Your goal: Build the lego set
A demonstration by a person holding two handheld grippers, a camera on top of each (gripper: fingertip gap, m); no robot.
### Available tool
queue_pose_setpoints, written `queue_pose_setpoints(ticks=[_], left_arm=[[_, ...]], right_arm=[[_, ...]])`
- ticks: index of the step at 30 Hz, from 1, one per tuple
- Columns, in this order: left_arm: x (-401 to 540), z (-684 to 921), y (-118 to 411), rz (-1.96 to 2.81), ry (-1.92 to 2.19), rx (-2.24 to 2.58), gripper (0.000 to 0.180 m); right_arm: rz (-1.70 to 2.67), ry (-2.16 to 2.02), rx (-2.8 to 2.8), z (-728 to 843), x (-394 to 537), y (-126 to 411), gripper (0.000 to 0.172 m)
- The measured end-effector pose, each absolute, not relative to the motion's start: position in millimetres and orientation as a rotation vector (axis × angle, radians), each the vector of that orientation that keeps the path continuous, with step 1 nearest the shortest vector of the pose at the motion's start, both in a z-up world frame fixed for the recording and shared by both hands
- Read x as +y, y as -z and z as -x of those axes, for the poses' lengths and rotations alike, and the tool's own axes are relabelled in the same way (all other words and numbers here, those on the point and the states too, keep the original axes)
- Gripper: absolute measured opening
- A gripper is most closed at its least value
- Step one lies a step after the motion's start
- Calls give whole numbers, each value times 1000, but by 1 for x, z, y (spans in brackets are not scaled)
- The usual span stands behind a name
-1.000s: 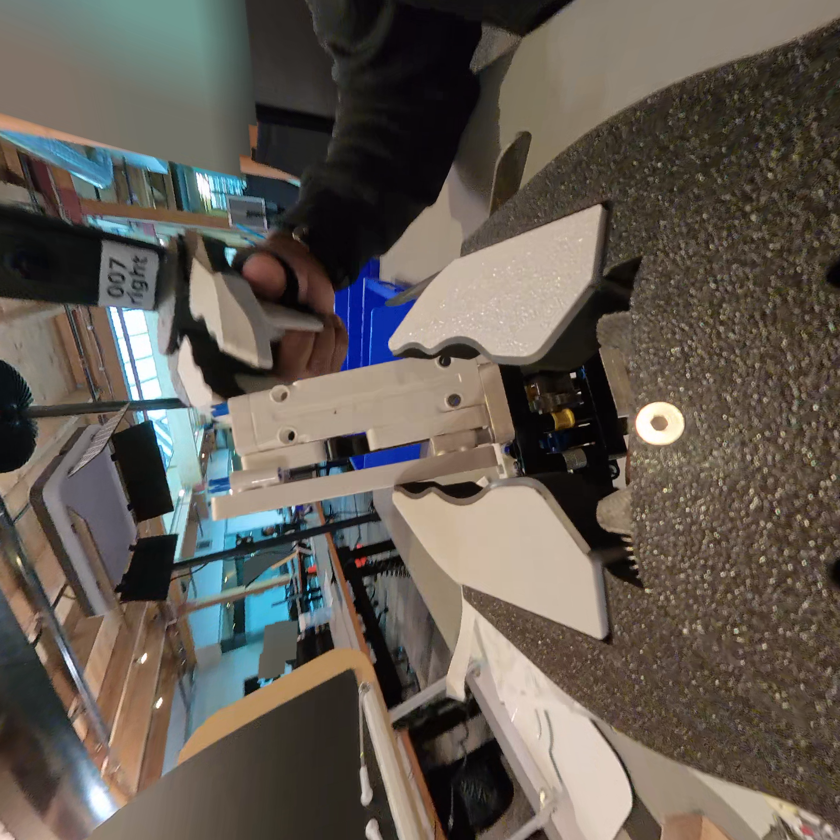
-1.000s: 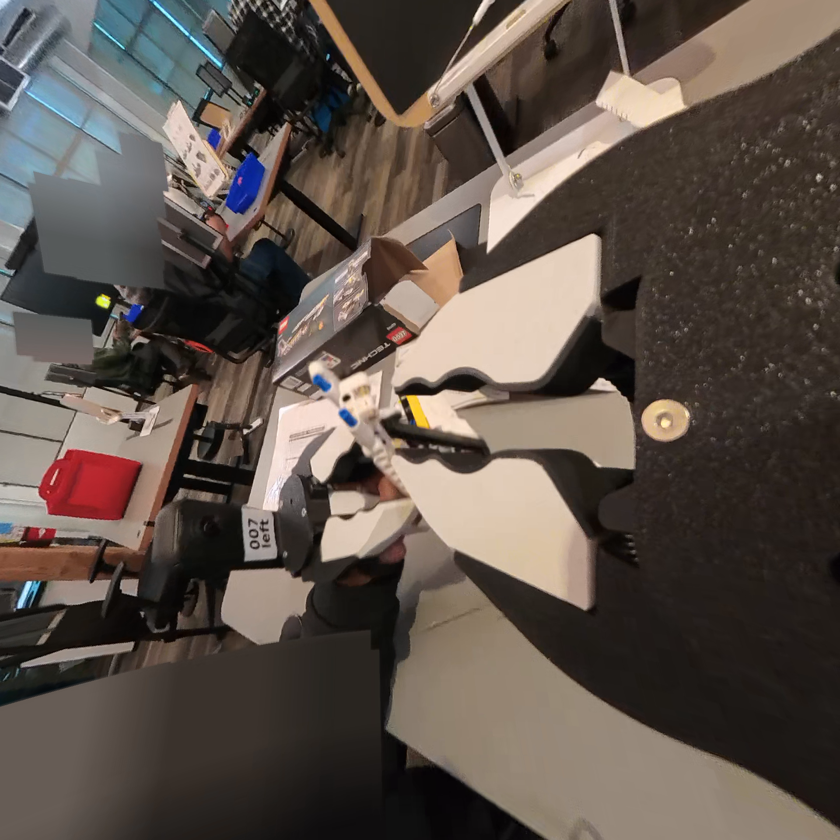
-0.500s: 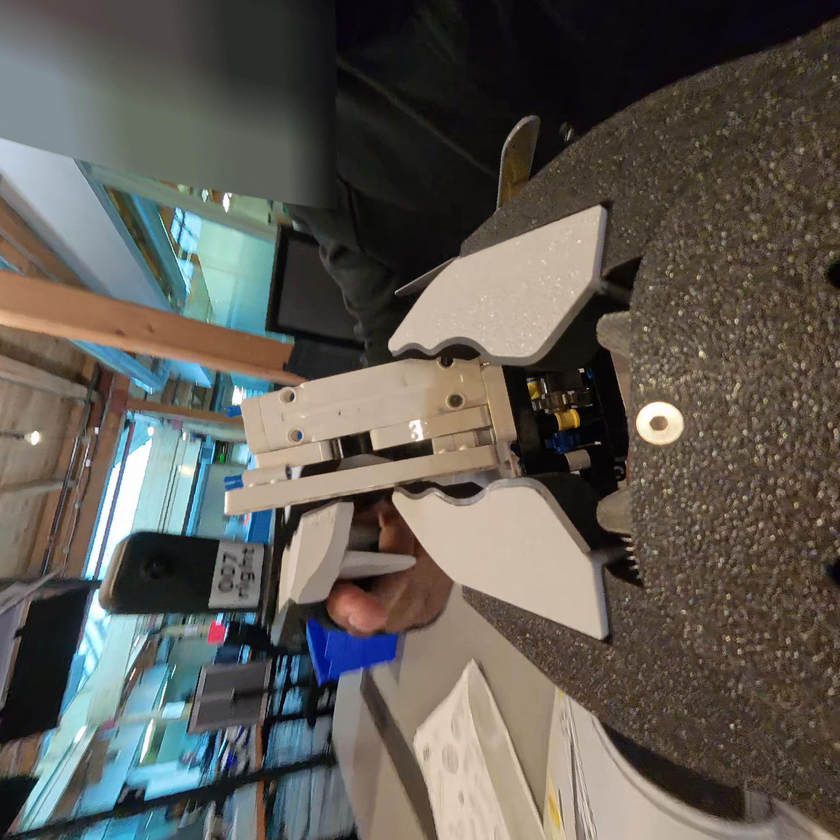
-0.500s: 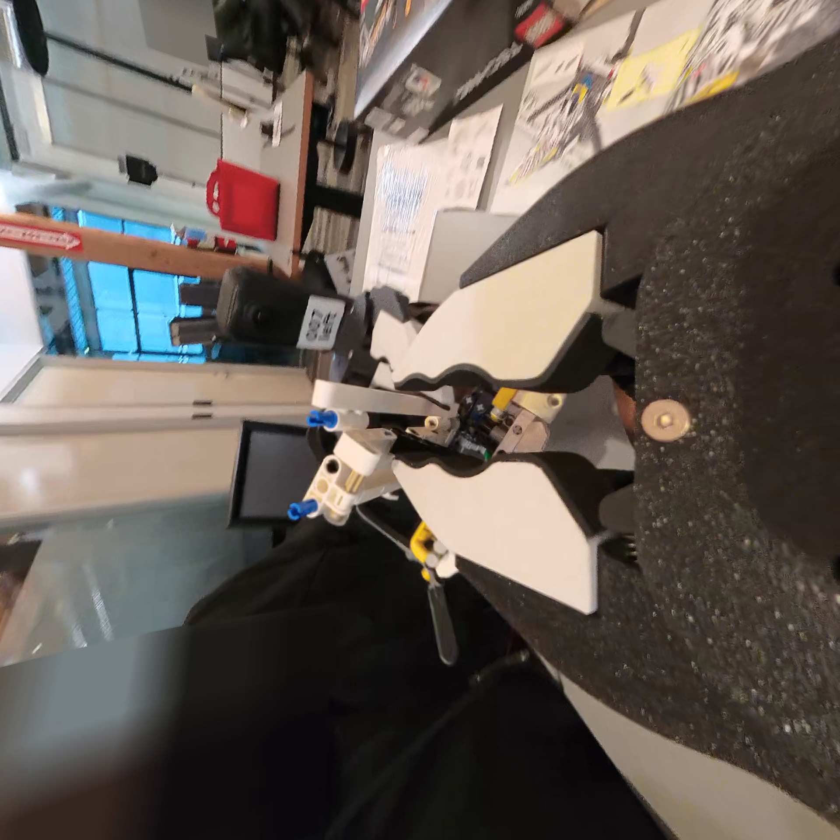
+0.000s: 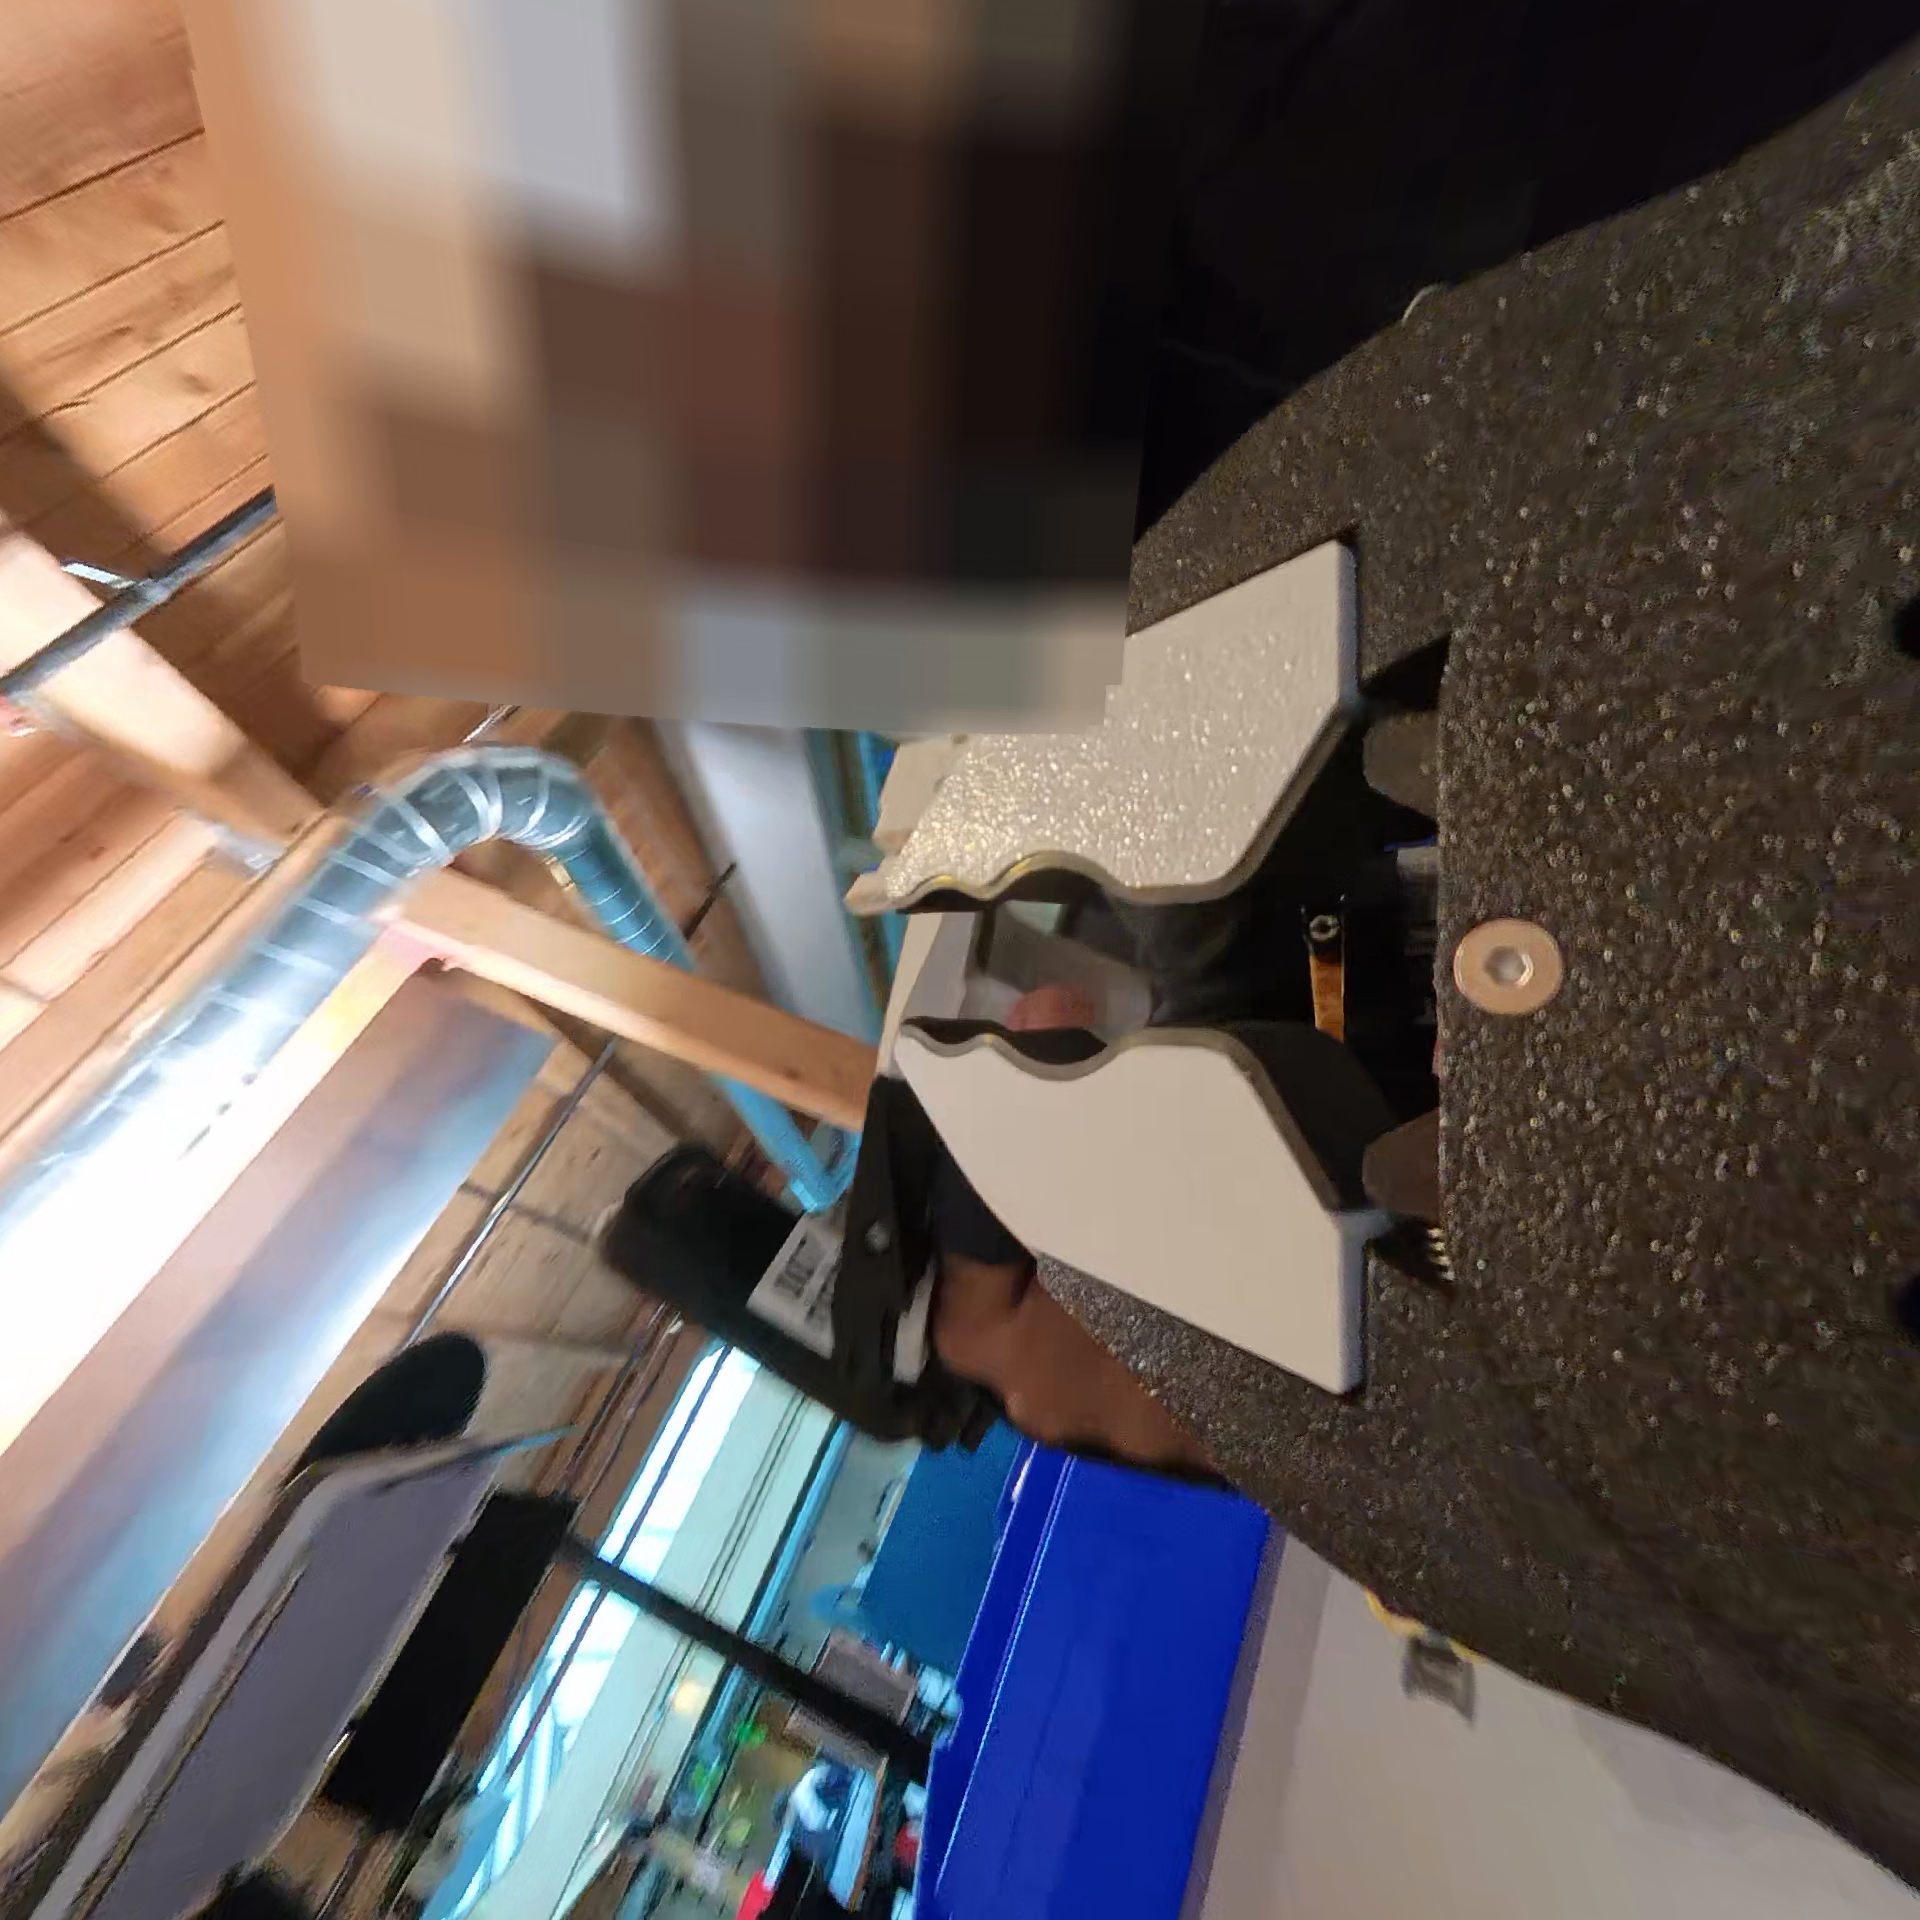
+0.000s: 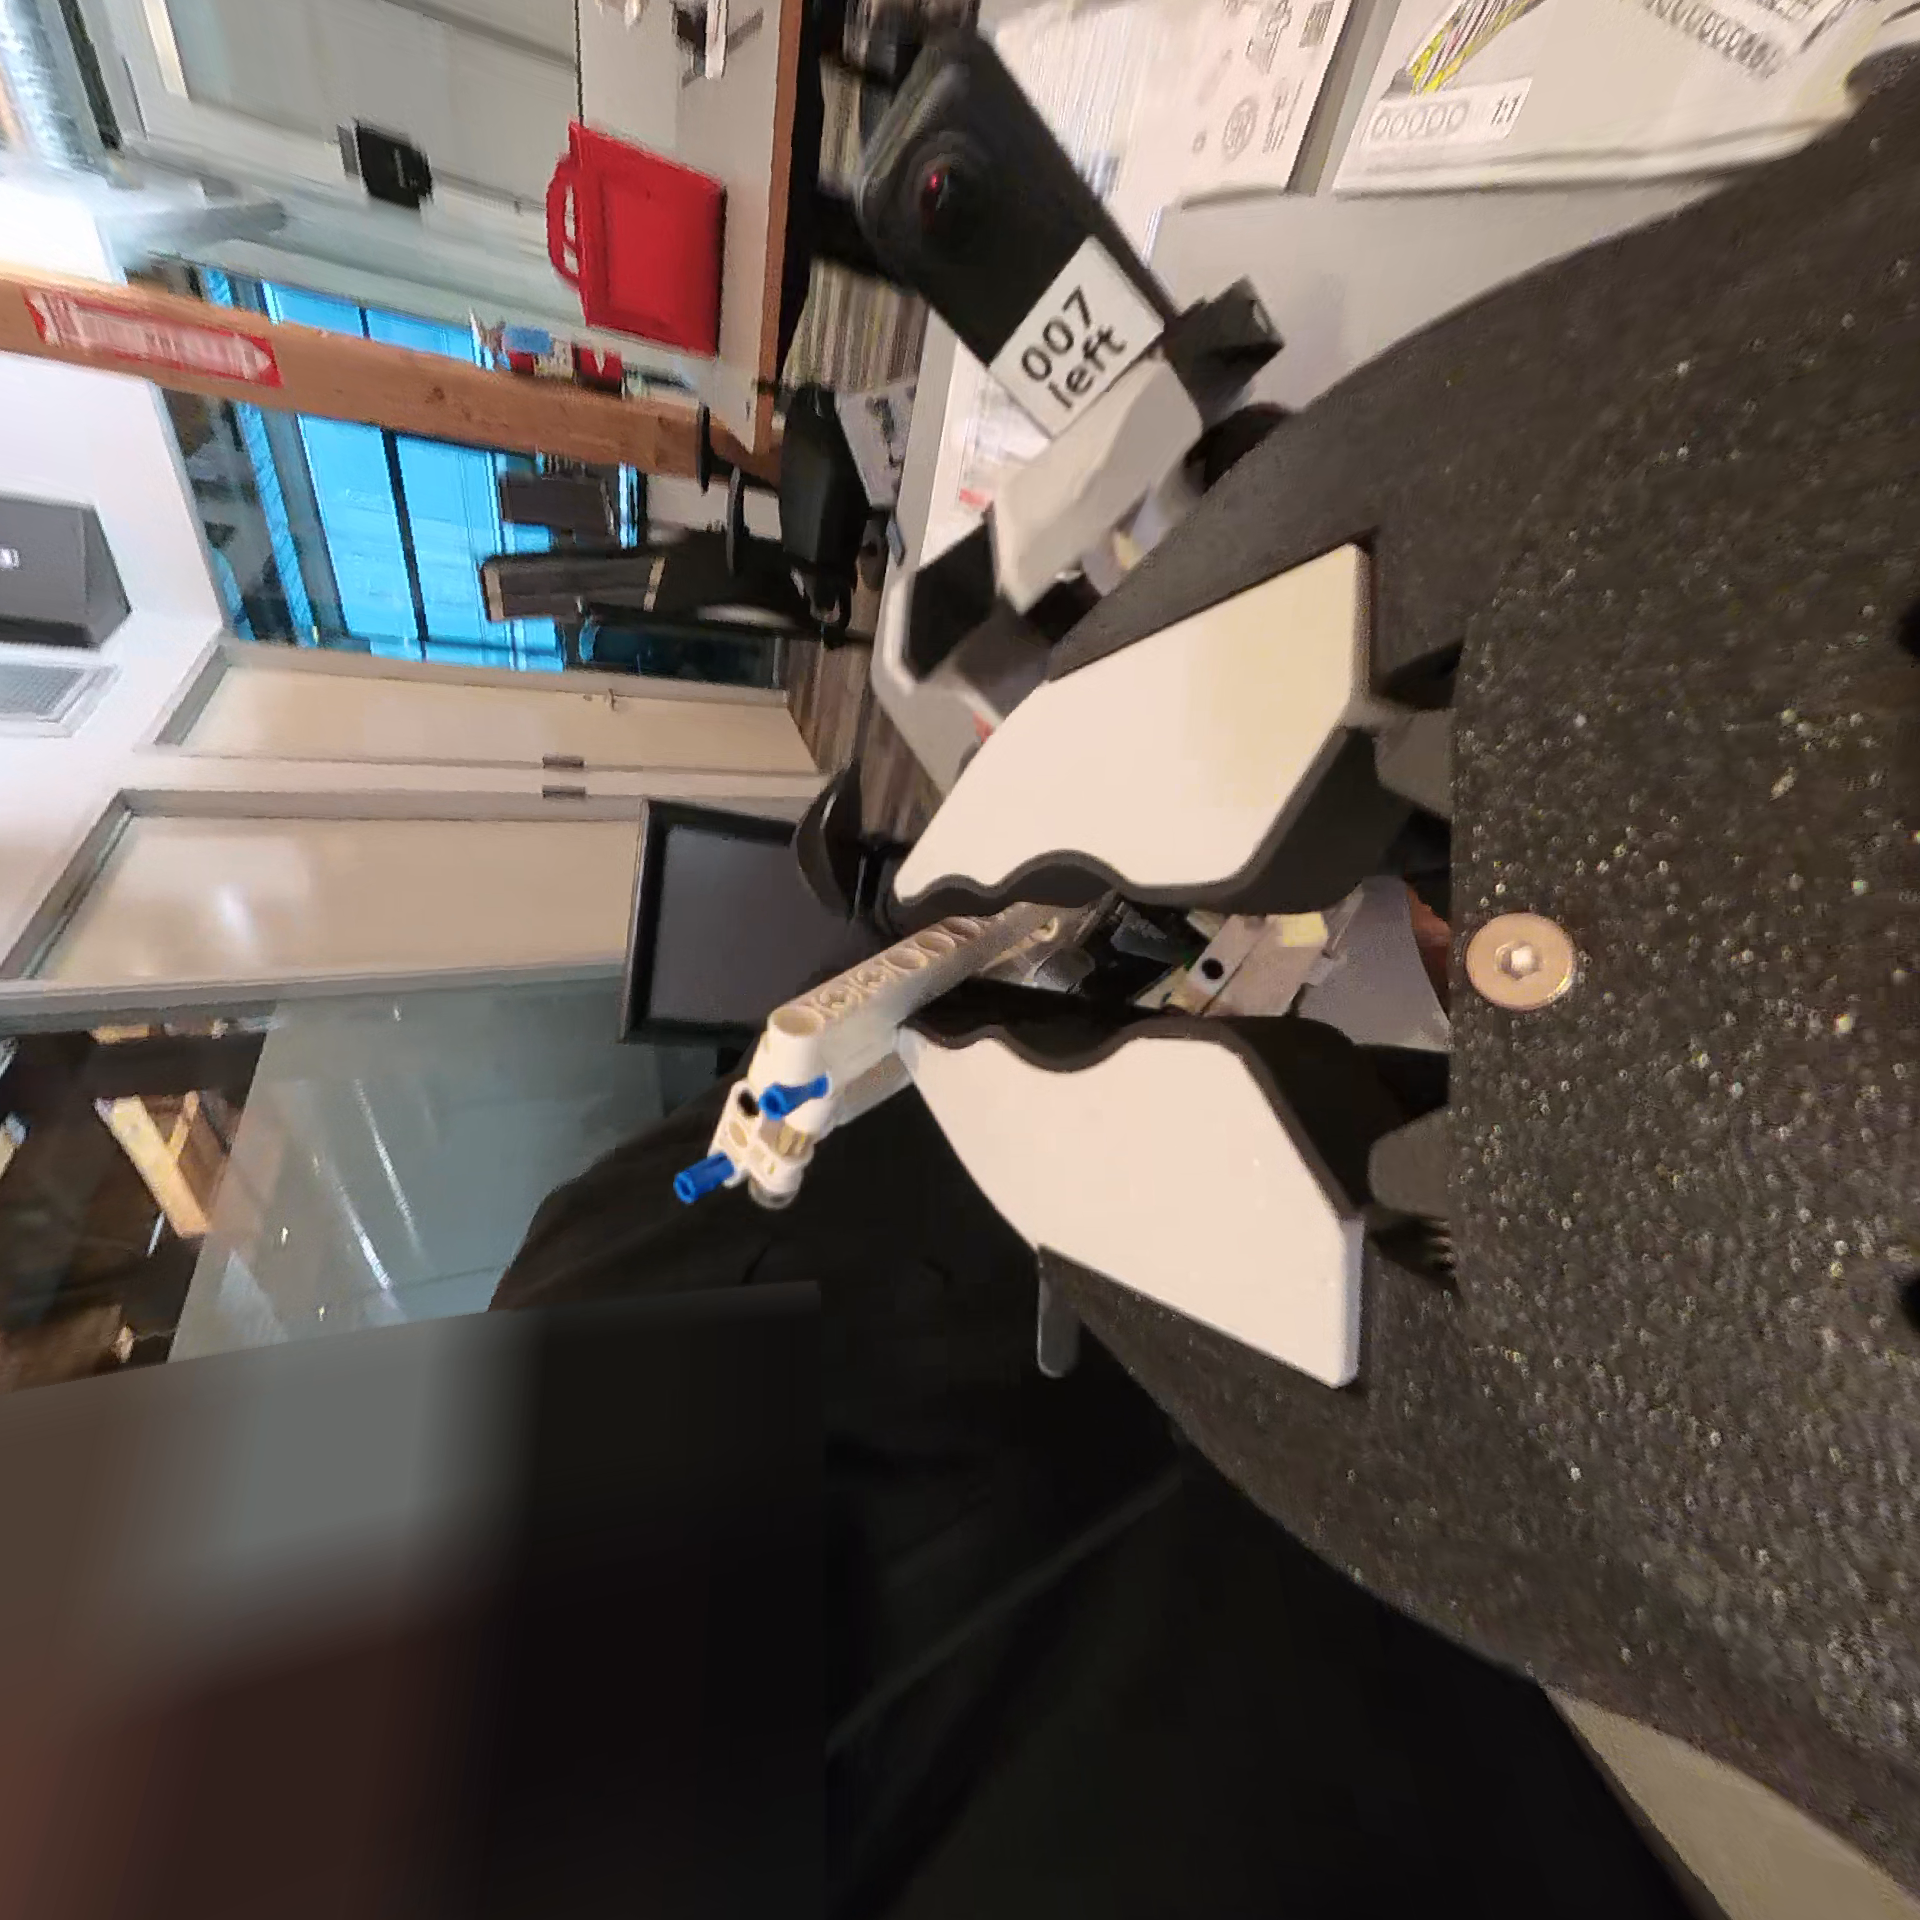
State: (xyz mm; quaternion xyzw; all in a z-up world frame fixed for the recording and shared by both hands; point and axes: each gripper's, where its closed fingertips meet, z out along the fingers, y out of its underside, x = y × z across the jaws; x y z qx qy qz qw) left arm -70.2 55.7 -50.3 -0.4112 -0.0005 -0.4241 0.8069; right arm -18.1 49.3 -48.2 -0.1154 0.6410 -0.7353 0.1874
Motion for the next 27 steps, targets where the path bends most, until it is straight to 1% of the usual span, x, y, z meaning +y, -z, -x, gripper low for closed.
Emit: queue_pose_setpoints(ticks=[5,11,14,17,19,22,25,27], left_arm=[[49,81,50,905,763,-57,16],[57,90,59,981,699,-143,16],[48,100,53,1058,580,-180,17],[32,100,44,1275,334,-216,20],[21,89,43,1465,69,-223,27],[11,47,46,1707,-243,-121,34],[9,21,48,1856,-462,-39,37],[8,15,49,1918,-528,-22,38]], right_arm=[[268,2128,1856,19,41,53,17],[237,2162,1812,20,36,50,17],[212,2168,1818,22,39,51,17],[179,2173,1828,24,40,51,17],[150,2180,1842,26,40,51,17],[104,2184,1878,28,38,50,17],[75,2184,1931,27,34,48,17],[52,2187,1958,29,31,47,17]])
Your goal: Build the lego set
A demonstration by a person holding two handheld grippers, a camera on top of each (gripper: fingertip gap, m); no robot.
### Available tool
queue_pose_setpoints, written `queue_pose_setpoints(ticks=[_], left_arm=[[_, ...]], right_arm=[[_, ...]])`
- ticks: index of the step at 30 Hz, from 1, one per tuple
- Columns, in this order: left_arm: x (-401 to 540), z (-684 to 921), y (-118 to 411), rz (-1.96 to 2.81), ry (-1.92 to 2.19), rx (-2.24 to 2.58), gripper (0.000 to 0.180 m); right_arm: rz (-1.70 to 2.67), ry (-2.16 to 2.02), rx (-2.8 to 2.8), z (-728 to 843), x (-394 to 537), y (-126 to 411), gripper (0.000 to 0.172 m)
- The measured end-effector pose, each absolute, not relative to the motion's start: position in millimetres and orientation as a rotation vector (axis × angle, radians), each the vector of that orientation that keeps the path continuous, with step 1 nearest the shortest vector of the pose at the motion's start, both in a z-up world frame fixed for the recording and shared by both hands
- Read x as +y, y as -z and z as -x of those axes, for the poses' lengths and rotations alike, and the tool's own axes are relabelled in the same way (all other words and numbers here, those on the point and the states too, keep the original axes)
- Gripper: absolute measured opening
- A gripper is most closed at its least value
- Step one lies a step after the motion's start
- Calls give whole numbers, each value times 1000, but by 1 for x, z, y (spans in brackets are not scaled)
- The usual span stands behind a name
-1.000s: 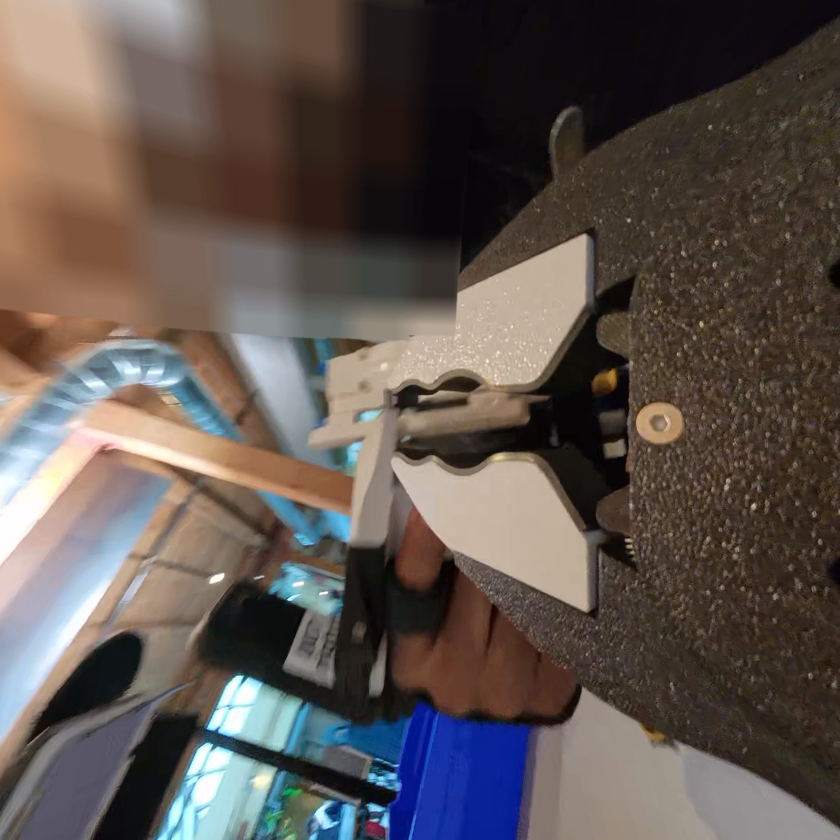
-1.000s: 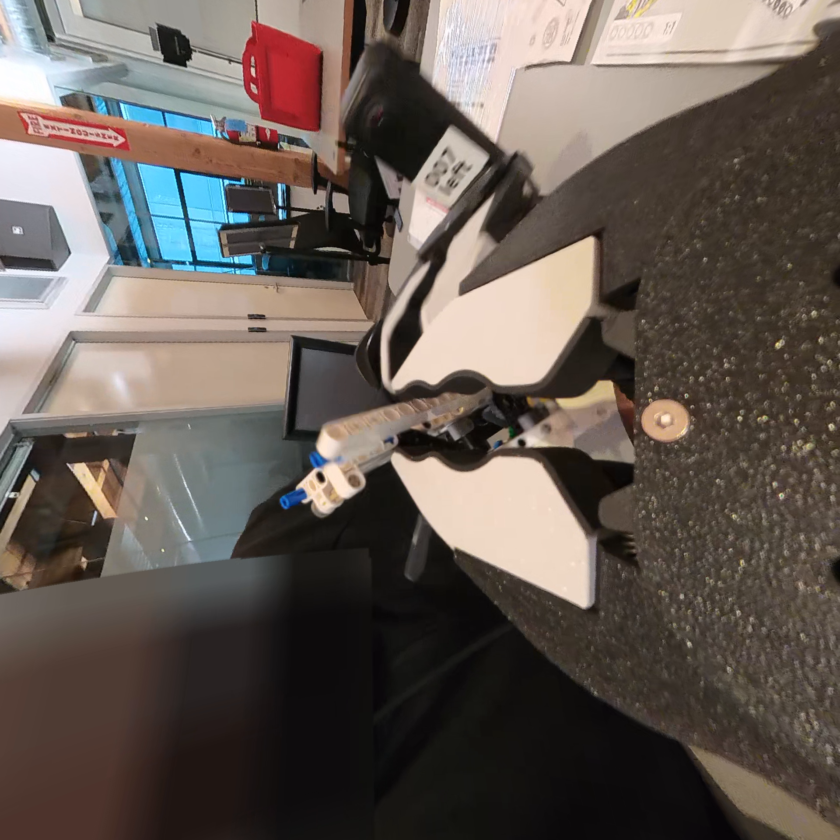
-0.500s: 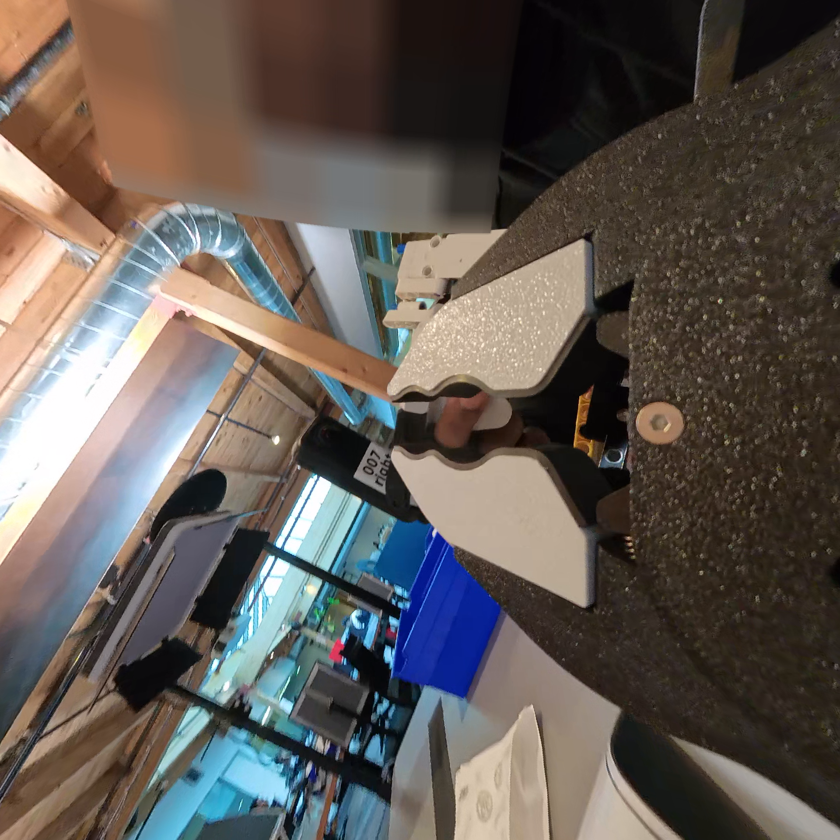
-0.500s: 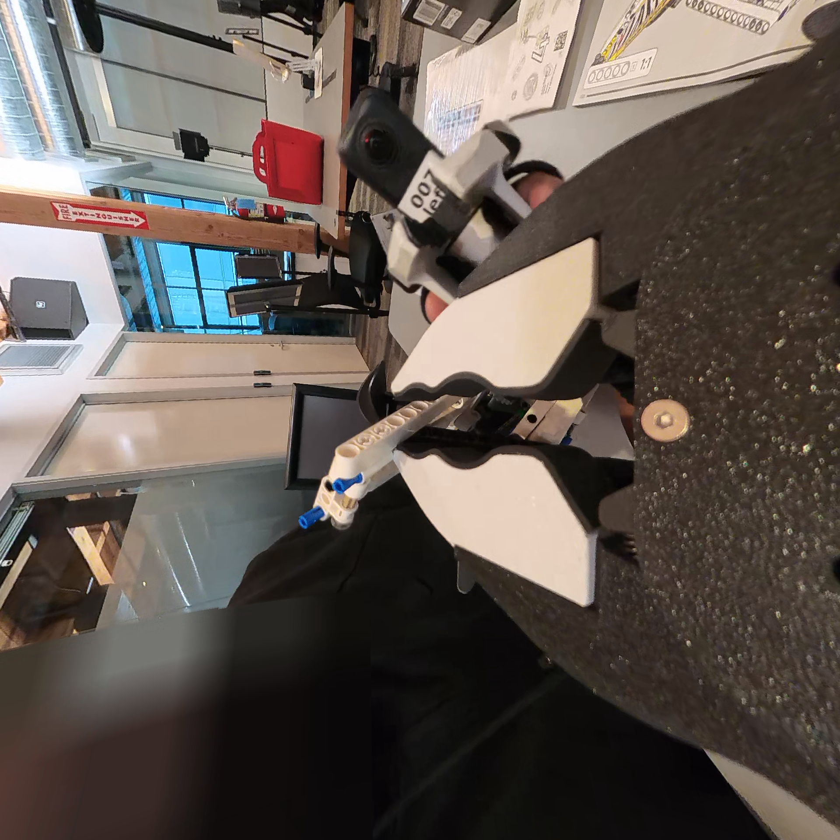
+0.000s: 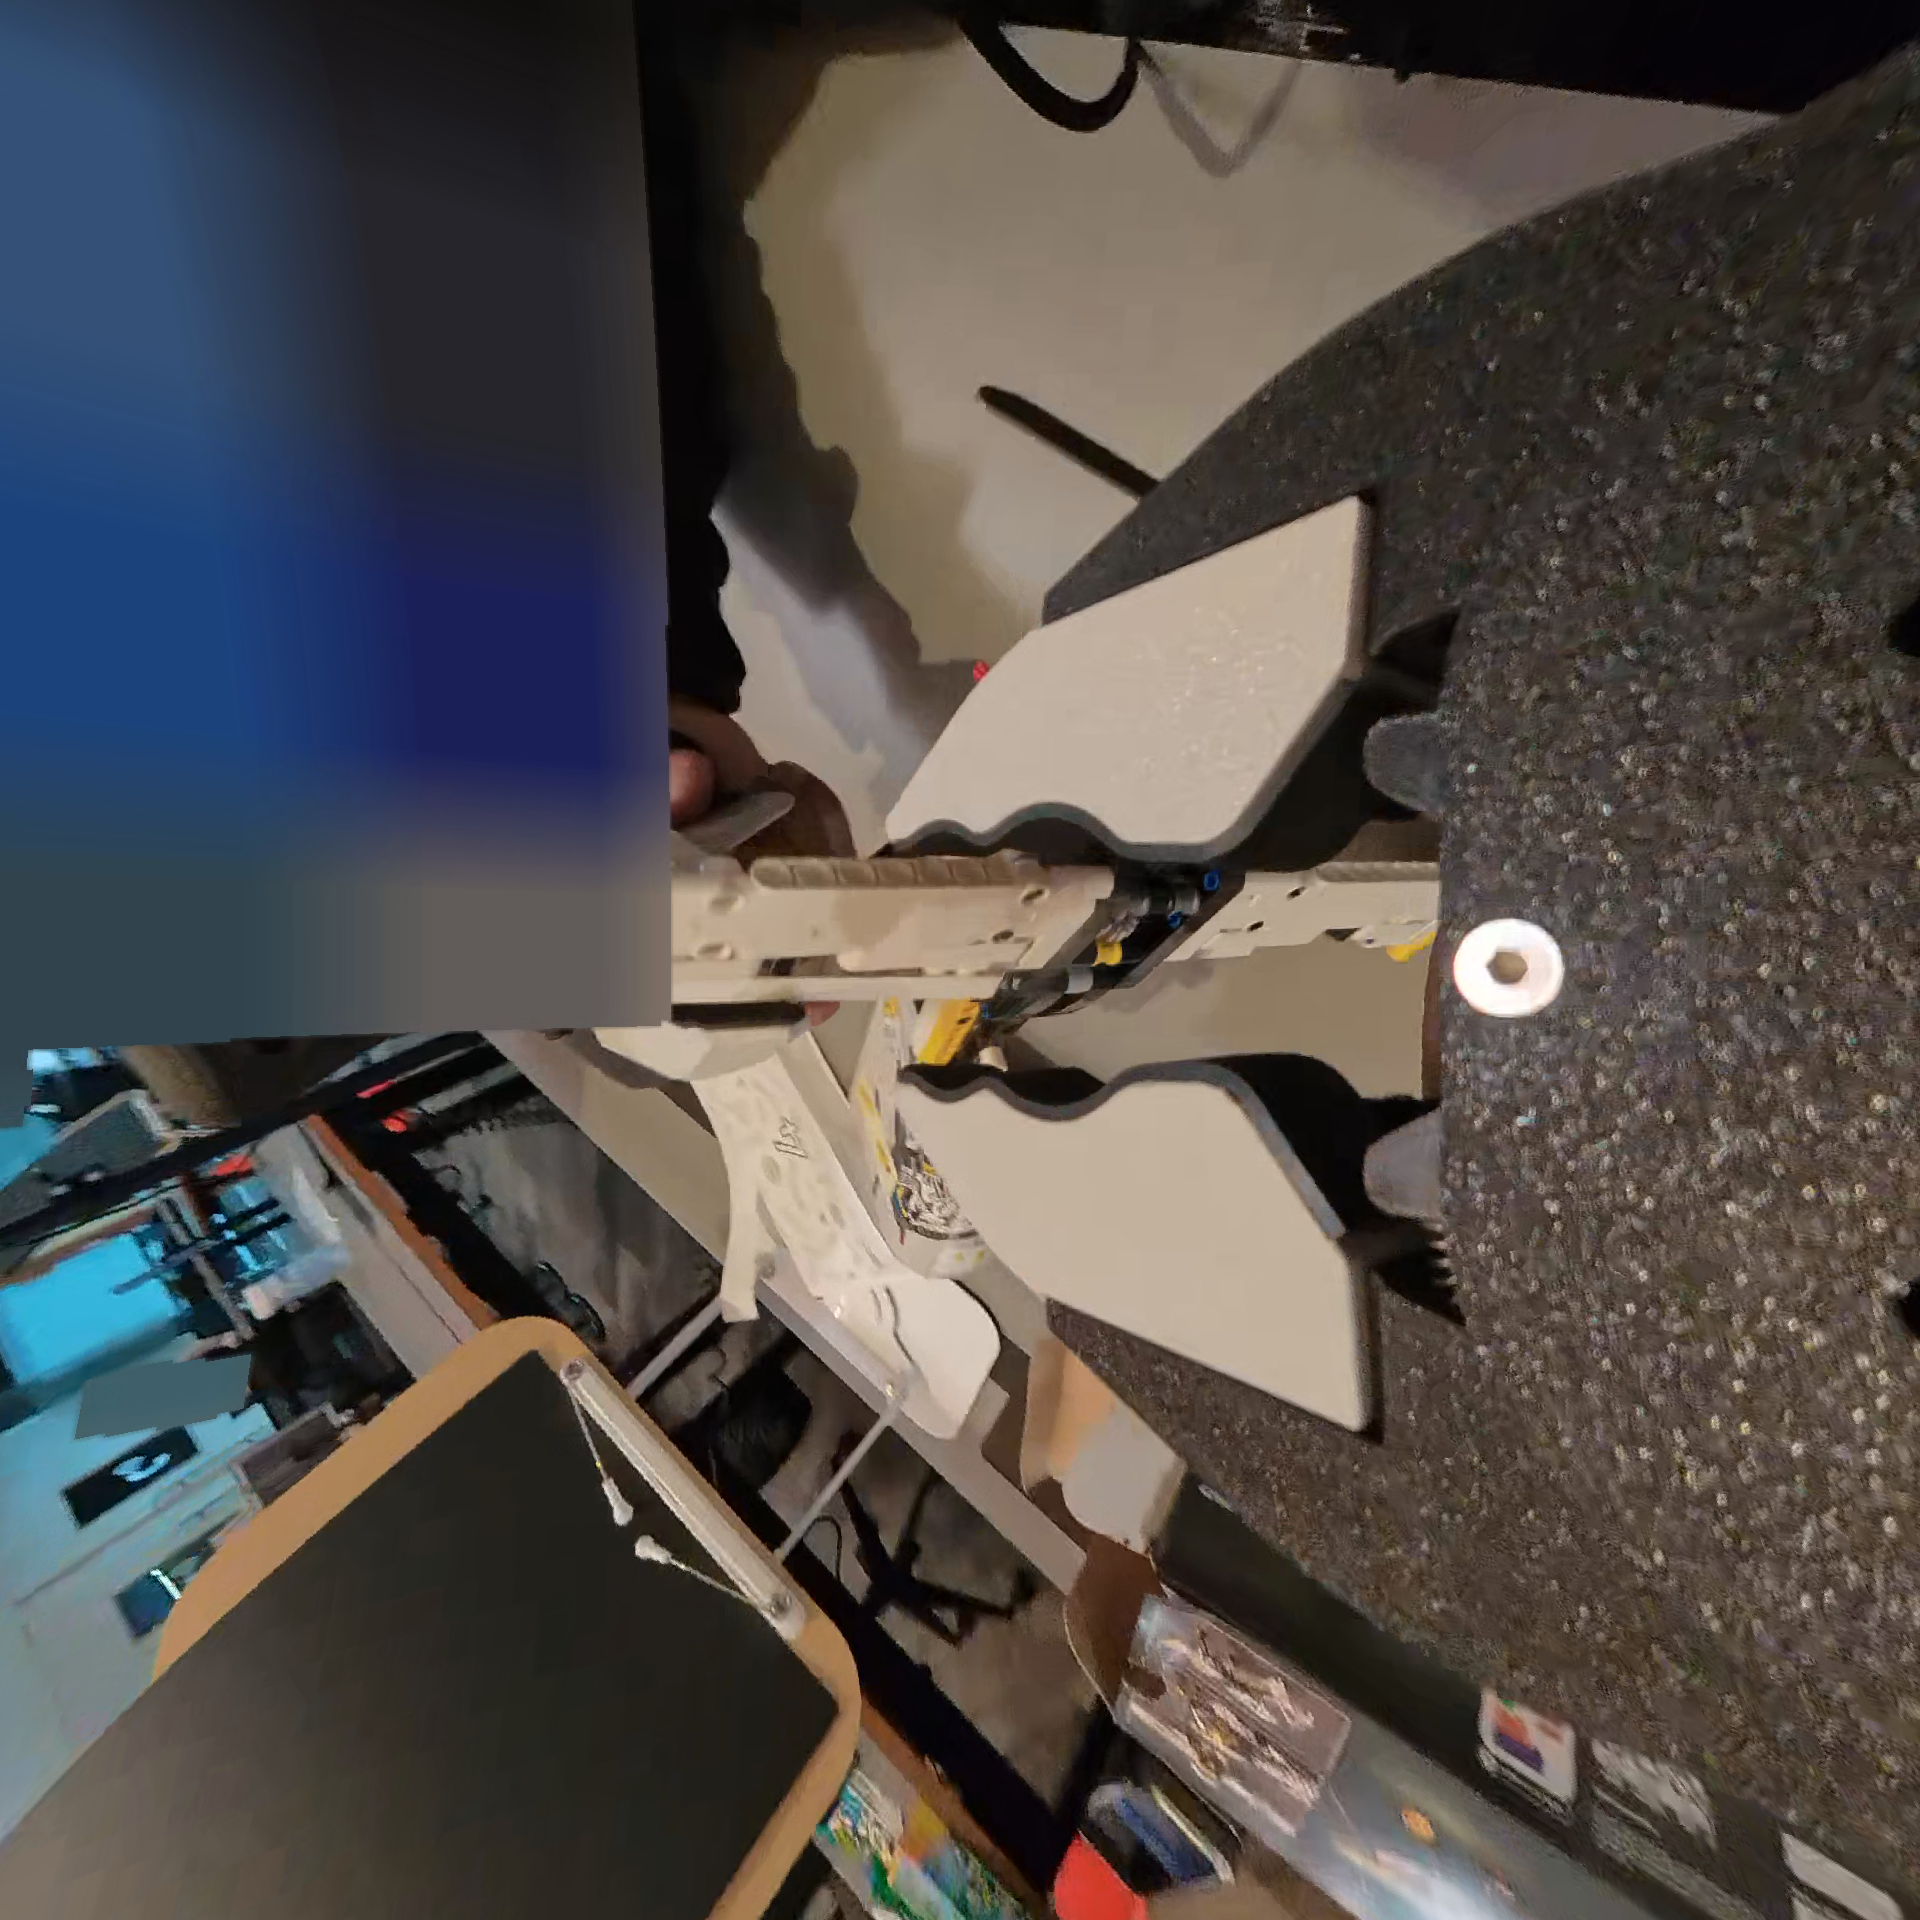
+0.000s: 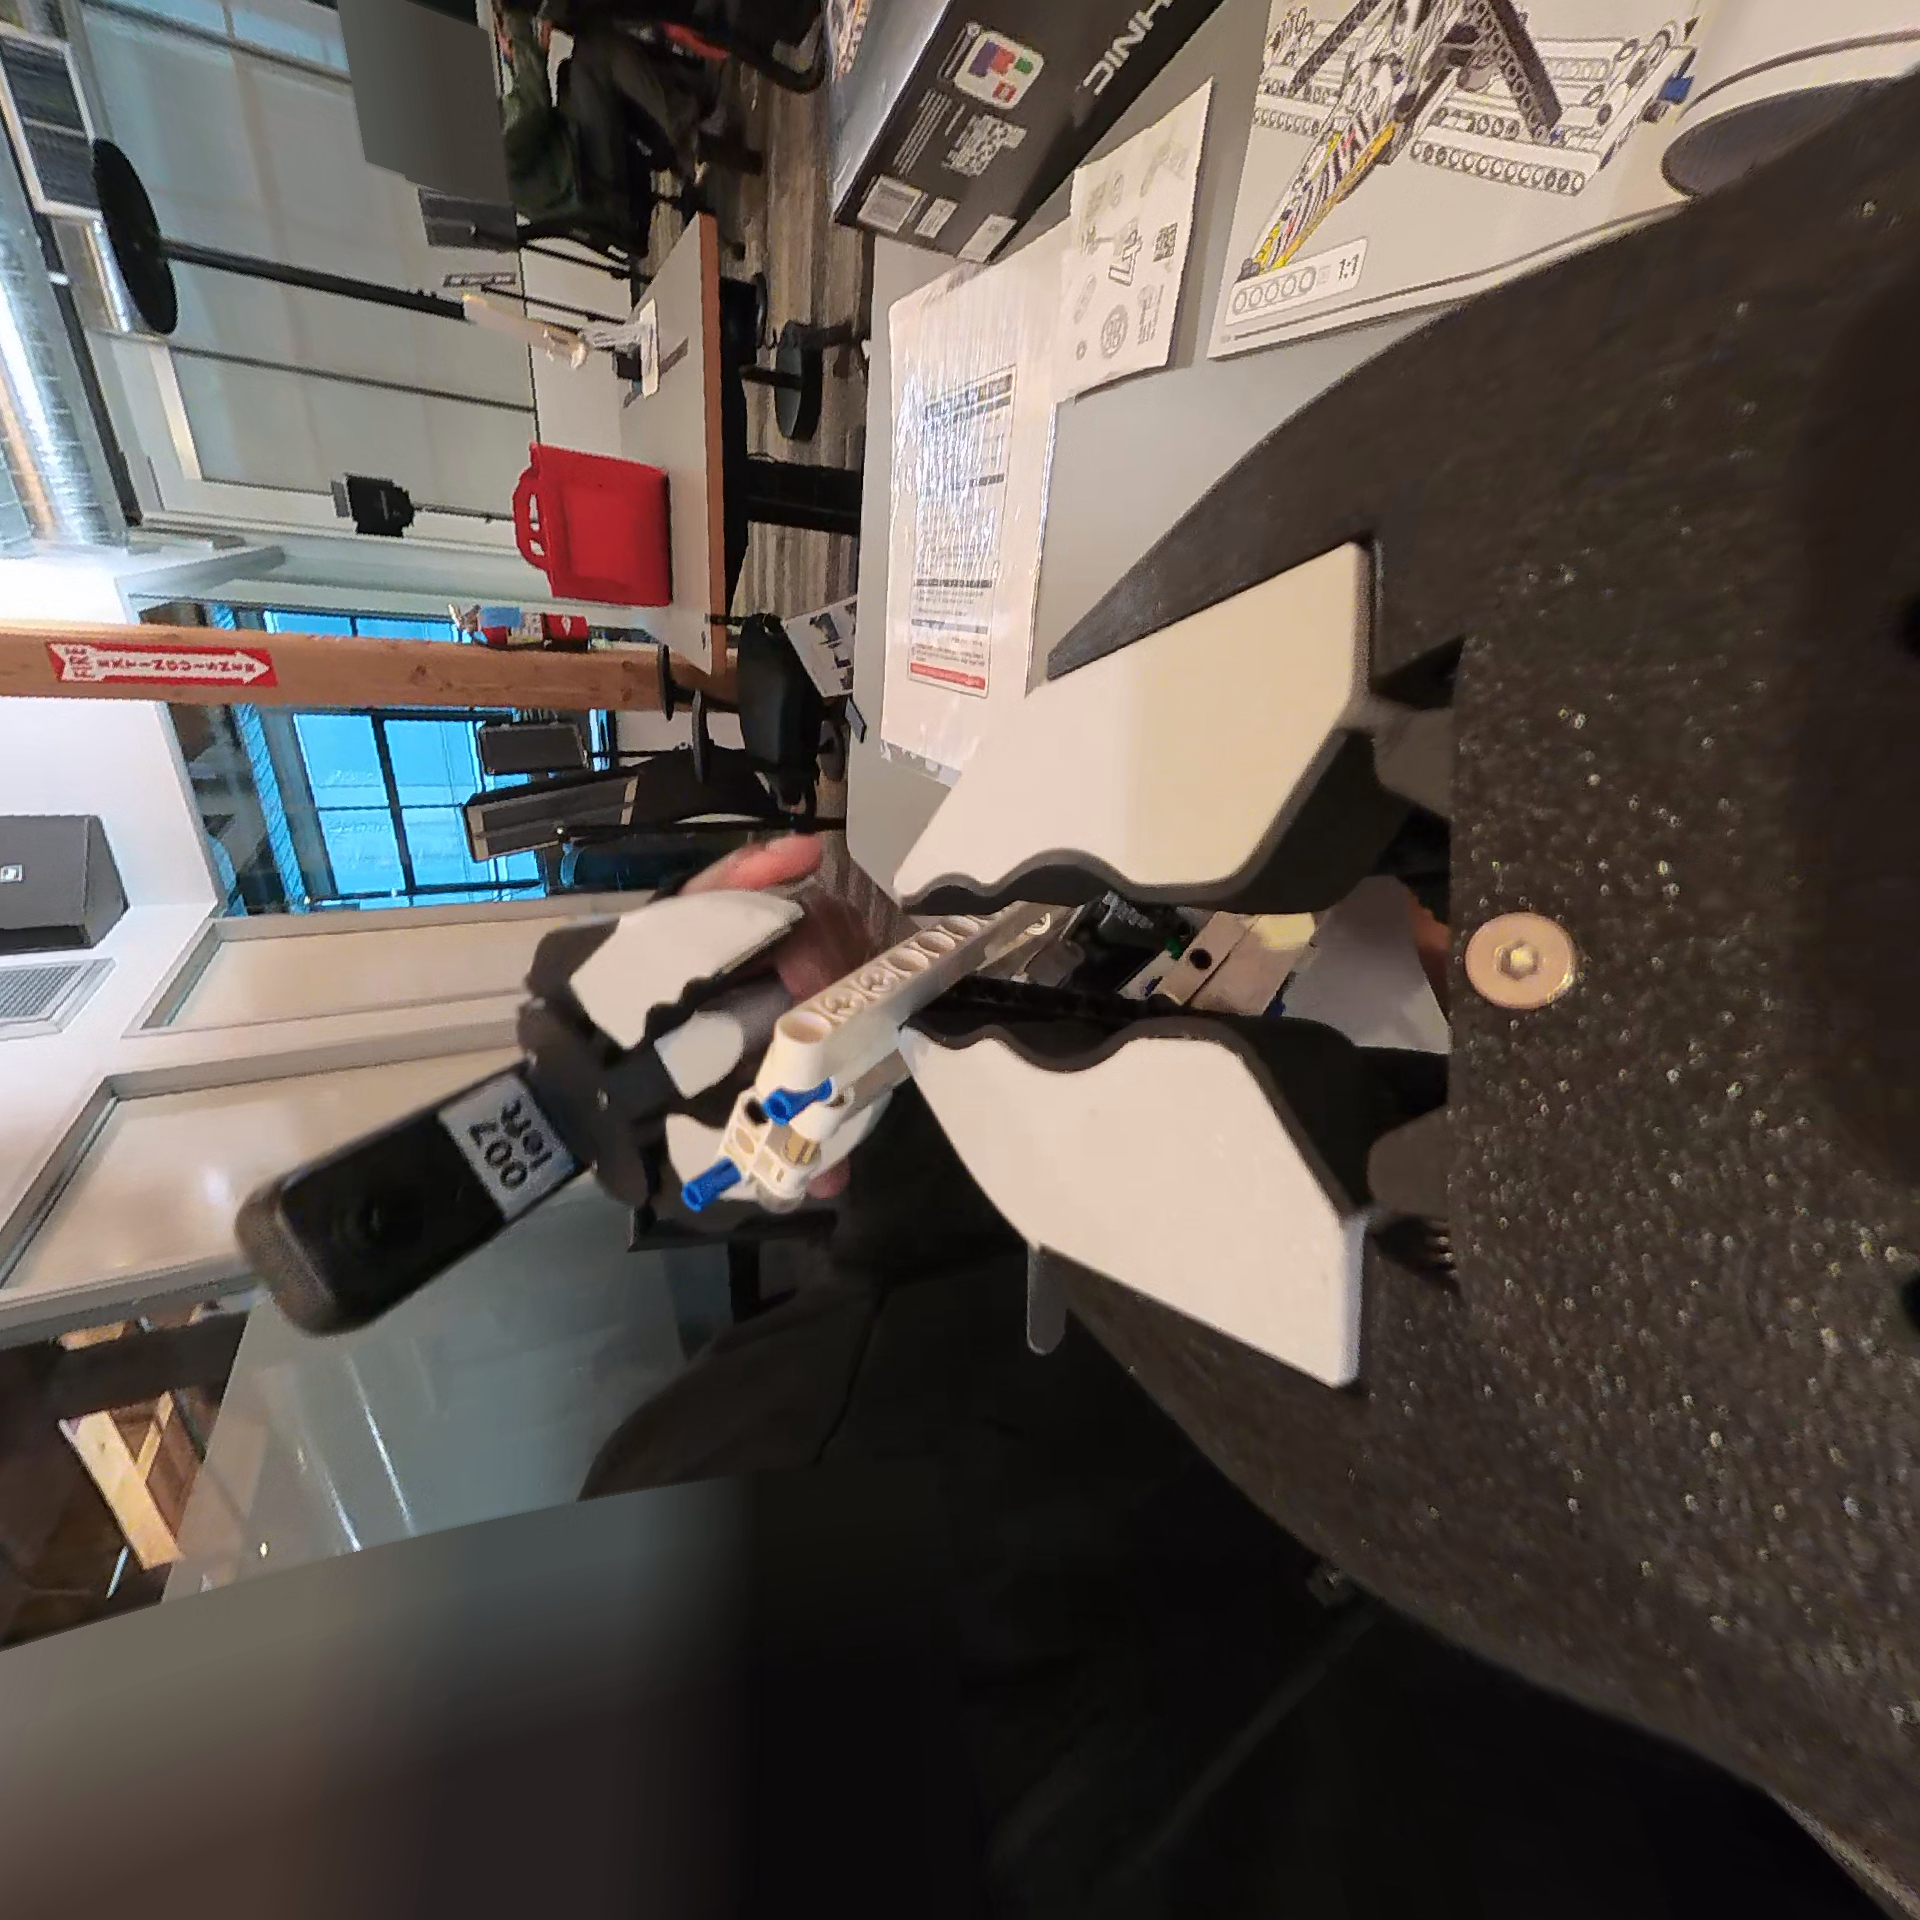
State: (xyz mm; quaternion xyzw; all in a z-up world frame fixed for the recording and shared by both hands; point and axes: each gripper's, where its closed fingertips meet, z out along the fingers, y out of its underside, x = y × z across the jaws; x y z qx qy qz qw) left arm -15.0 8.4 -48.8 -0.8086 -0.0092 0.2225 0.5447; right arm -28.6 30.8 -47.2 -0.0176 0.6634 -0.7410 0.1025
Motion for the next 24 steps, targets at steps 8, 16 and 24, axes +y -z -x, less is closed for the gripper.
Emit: queue_pose_setpoints(ticks=[8,16,24], left_arm=[[16,28,77,2120,-638,-51,33],[27,42,70,2052,-464,25,8],[63,79,58,1937,21,-3,8]], right_arm=[[-104,2176,2034,32,18,45,18],[-252,2158,2158,37,18,32,18],[-484,2185,2298,73,67,19,30]])
